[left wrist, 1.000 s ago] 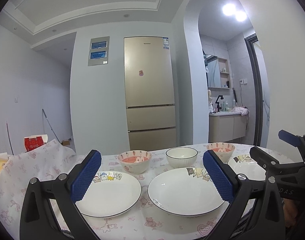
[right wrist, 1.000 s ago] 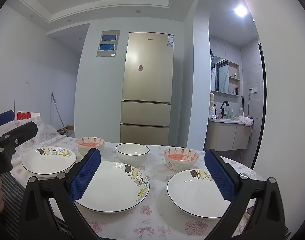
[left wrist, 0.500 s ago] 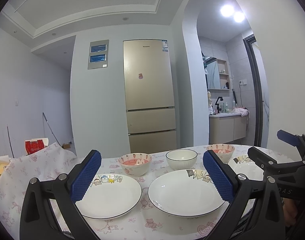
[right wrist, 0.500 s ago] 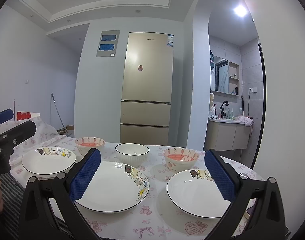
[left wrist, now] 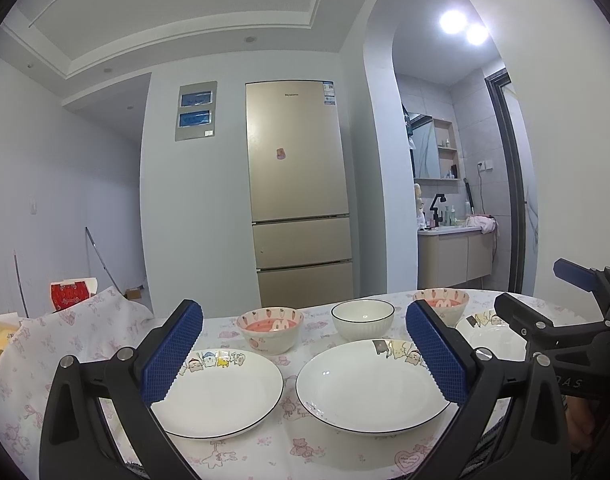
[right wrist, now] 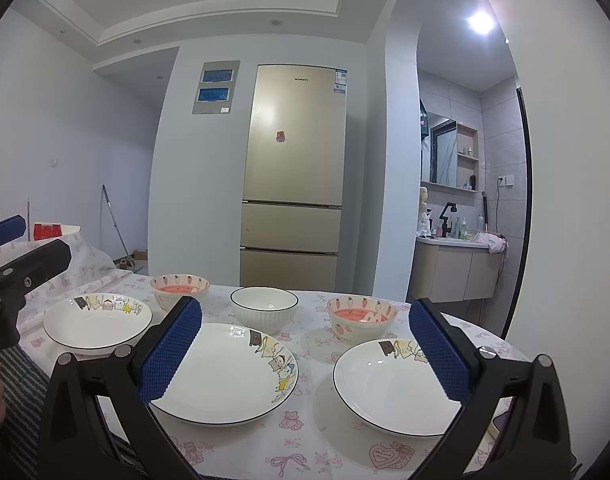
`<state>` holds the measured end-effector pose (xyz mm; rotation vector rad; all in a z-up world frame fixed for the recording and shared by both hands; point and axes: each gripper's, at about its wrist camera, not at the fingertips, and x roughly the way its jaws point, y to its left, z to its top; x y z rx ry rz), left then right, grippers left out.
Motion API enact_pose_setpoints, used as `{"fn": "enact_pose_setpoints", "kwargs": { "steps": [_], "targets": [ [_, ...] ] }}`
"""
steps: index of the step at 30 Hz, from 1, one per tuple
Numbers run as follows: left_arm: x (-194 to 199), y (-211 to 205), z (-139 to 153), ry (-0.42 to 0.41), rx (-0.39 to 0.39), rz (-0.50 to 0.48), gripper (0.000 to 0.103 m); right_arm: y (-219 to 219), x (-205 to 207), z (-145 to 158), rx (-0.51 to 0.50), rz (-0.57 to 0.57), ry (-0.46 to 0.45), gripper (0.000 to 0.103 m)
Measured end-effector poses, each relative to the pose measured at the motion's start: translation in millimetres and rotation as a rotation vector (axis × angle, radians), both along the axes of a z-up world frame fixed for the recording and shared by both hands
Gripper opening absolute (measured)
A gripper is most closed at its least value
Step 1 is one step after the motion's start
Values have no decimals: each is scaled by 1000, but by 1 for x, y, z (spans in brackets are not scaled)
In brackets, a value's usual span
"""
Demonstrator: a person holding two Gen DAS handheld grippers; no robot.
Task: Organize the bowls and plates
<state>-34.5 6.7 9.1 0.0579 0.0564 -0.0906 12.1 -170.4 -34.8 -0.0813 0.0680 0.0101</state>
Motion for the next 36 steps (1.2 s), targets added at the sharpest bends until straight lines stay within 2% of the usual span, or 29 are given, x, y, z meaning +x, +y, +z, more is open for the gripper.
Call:
{"fn": "enact_pose_setpoints", "kwargs": {
  "steps": [36],
  "targets": [
    [-1, -1, 3, -2, 0, 1, 103, 0, -3, -1, -1, -6, -11, 103]
  ]
}}
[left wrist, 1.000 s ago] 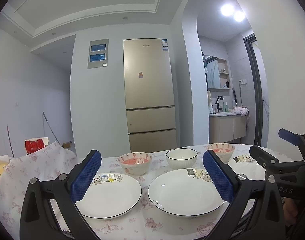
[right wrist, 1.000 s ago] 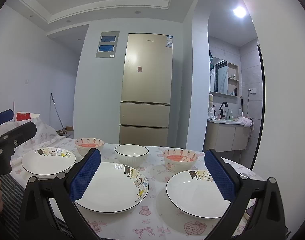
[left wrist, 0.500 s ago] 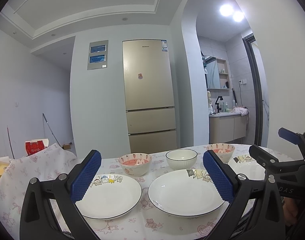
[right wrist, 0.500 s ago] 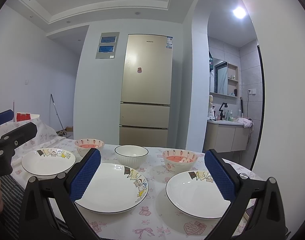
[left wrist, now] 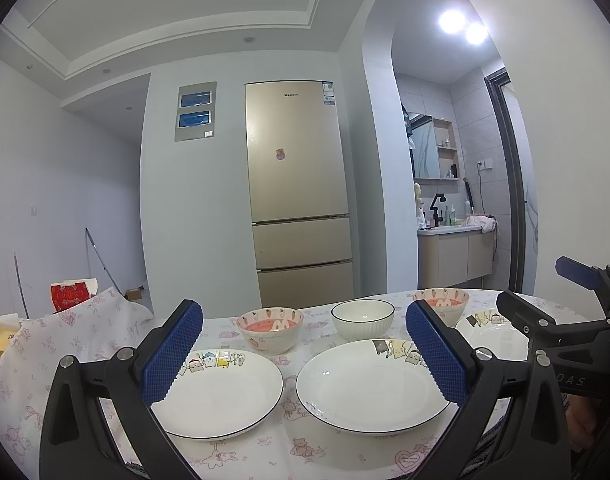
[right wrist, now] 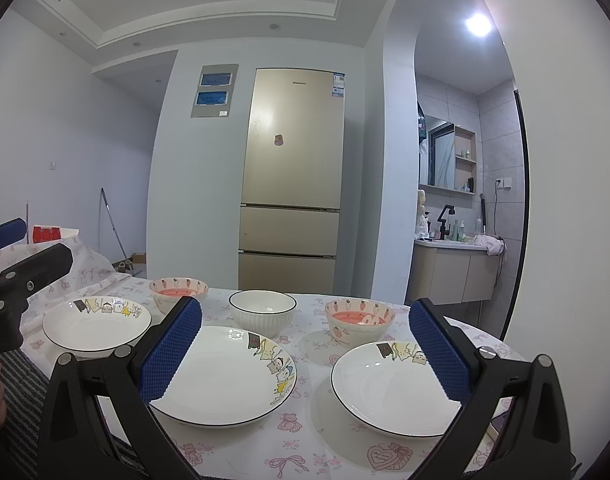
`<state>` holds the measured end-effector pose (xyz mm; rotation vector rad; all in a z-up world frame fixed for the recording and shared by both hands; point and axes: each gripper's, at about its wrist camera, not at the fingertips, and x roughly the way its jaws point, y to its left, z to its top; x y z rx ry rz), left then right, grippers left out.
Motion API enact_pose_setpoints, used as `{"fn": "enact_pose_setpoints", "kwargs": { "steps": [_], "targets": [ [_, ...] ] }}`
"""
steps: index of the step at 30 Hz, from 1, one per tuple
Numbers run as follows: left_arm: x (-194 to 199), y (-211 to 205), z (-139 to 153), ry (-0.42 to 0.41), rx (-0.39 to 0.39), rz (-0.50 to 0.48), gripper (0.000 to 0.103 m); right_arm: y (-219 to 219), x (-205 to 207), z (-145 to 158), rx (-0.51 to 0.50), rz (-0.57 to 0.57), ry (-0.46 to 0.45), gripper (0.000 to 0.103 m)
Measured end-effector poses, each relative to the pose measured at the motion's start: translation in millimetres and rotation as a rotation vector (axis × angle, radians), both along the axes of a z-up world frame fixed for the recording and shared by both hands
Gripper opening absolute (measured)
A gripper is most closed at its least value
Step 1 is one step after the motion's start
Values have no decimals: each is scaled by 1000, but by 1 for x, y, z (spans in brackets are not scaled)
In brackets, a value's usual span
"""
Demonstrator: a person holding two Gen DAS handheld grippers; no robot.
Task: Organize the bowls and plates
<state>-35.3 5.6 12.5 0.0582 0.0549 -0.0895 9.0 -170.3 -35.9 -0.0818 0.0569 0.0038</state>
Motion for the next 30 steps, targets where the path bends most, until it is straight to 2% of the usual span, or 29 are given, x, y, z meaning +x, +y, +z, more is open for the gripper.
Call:
{"fn": "enact_pose_setpoints", "kwargs": {
  "steps": [30],
  "targets": [
    [3, -2, -3, 2, 24, 6, 103, -1, -1, 1, 6, -6, -2, 103]
  ]
}}
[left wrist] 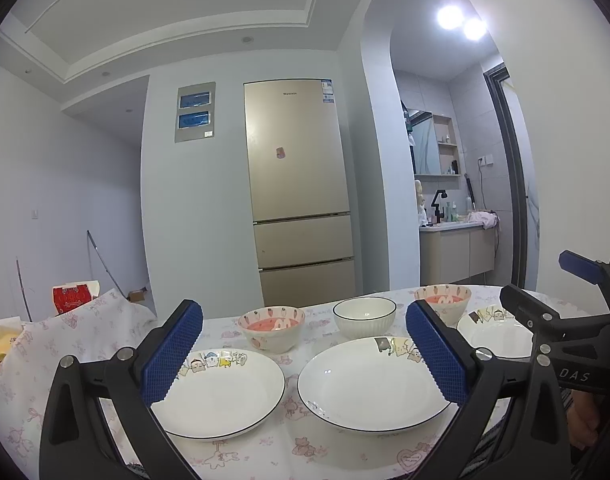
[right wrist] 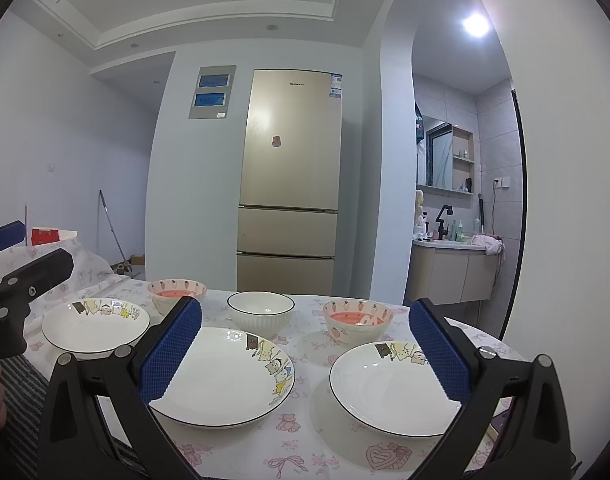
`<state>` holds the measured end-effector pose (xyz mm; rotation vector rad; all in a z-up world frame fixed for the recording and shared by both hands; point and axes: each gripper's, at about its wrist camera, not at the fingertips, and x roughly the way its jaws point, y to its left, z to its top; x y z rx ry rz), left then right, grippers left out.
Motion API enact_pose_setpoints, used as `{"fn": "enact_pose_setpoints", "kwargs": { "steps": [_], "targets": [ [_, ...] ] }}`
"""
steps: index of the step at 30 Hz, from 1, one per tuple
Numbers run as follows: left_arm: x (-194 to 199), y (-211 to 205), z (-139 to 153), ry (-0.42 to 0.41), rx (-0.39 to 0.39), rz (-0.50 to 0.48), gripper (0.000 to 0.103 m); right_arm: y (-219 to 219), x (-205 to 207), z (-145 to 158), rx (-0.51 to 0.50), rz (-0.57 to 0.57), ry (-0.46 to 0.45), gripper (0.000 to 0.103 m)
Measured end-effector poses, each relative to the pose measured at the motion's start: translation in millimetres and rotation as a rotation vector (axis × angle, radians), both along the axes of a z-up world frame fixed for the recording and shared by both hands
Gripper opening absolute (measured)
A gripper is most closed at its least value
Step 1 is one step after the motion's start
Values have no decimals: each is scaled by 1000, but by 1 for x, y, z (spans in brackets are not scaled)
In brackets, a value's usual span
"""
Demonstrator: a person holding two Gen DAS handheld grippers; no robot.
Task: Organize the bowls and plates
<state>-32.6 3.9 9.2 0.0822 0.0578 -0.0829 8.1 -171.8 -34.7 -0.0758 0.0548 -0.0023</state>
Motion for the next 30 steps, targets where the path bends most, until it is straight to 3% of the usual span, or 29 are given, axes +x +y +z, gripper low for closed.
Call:
{"fn": "enact_pose_setpoints", "kwargs": {
  "steps": [4, 9, 12, 18, 27, 30],
  "targets": [
    [0, 0, 2, -3, -4, -1, 103, 1, 1, 2, -8, -7, 8, 103],
    [-5, -1, 38, -1, 48, -8, 103, -2, 2, 30, 13, -18, 65, 103],
    [3, 8, 76, 18, 19, 2, 103, -5, 9, 64, 47, 15, 88, 103],
    [15, 21, 129, -65, -14, 57, 103, 1, 20, 136, 94, 42, 14, 103],
    [65, 43, 193, -67, -124, 126, 103, 13, 56, 212, 215, 77, -45, 103],
    [92, 58, 213, -9, -191, 129, 103, 22, 78, 230, 227, 75, -71, 103]
  ]
}}
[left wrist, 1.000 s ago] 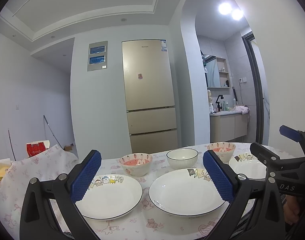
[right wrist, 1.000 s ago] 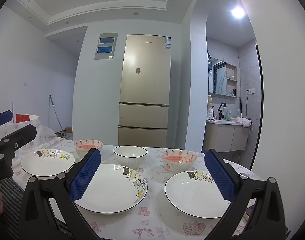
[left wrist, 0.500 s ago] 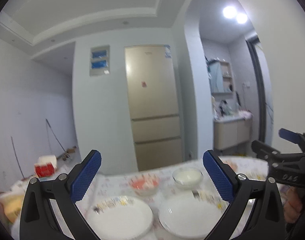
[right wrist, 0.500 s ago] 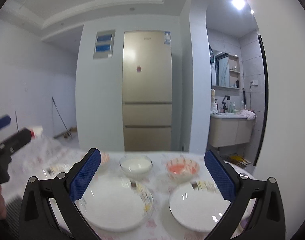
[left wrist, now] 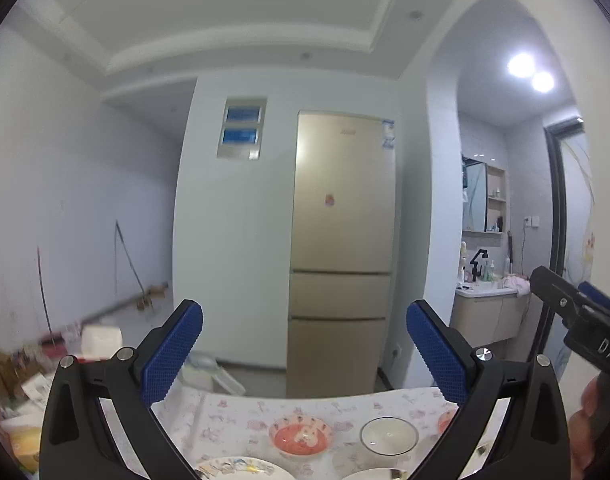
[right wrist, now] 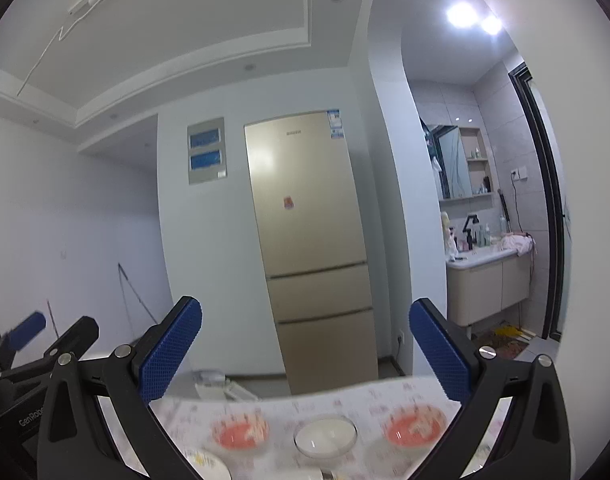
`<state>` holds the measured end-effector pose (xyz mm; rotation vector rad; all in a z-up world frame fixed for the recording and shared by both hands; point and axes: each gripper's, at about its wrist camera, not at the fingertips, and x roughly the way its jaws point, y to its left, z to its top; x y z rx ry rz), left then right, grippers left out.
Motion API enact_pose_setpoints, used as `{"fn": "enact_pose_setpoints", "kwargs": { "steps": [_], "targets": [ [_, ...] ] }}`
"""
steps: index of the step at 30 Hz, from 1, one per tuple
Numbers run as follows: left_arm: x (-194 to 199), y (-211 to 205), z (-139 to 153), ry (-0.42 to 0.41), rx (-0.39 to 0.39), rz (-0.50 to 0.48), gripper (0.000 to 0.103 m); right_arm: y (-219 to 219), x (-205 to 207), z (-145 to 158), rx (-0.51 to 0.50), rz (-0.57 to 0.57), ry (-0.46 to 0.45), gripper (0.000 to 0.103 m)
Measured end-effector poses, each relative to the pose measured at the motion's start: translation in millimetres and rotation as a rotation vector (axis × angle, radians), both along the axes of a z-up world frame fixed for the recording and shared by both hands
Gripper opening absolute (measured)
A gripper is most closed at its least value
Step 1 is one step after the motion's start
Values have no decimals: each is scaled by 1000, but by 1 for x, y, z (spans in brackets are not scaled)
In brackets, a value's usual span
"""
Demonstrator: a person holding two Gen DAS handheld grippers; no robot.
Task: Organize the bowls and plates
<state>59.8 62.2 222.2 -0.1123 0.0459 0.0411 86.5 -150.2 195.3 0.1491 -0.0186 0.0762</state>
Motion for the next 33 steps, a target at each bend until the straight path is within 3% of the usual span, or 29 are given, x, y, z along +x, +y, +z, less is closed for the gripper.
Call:
{"fn": "enact_pose_setpoints", "kwargs": {
  "steps": [2, 6, 11, 14, 21, 26, 33],
  "targets": [
    [13, 11, 5, 10, -46, -3, 103, 5, 17, 6, 10, 8, 0, 103],
    [33, 25, 7, -8, -32, 66, 103, 8, 46, 2, 66, 15, 20, 103],
    [49, 39, -14, -18, -40, 68, 103, 10, 70, -13, 109, 16, 11, 103],
    [60, 41, -31, 6, -16, 73, 103, 18, 81, -26, 66, 31, 29, 103],
    [112, 52, -52, 134, -16, 66, 103, 35, 126, -48, 32, 75, 159, 103],
    [155, 69, -75, 263, -74, 44, 103, 48, 164, -81, -6, 101, 278, 103],
    [207, 69, -113, 434, -50, 65, 103, 72, 200, -126, -62, 144, 415, 102]
  ]
}}
